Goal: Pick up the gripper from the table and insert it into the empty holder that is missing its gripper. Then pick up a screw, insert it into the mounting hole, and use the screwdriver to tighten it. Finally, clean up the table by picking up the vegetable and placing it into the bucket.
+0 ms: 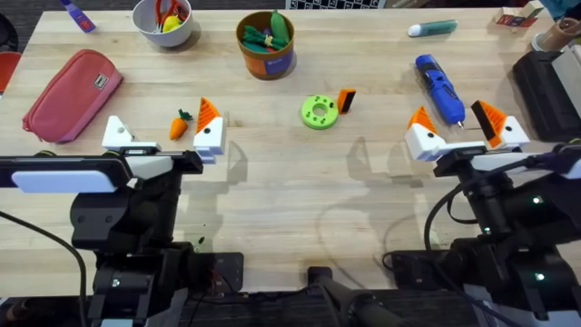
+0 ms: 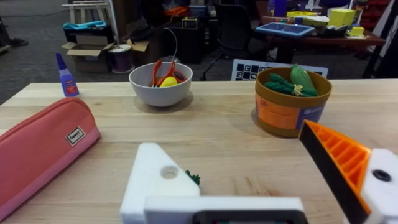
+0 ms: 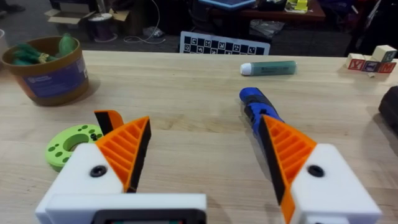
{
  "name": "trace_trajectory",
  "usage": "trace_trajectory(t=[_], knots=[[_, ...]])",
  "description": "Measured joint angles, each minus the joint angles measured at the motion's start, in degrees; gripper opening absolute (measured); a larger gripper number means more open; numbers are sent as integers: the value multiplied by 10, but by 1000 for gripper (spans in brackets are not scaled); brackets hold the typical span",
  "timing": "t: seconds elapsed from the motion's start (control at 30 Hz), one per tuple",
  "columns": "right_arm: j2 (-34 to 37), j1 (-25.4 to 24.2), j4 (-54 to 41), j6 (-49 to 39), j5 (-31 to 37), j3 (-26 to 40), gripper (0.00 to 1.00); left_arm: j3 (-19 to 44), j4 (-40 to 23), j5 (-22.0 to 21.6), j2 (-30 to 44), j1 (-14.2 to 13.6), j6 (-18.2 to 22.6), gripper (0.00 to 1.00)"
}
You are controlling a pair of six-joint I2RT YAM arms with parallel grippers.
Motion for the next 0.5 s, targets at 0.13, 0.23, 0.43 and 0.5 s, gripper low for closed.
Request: trace_trajectory(t=[0.13,0.23,0.43,0.5], knots=[[0,0,0,0,0,0,993,0,0,0,0,0,0,987],[0,0,0,0,0,0,994,0,0,0,0,0,0,987],[0,0,4,0,0,0,994,0,4,0,0,0,0,986],[0,0,21,0,0,0,994,0,21,-2,0,0,0,986]])
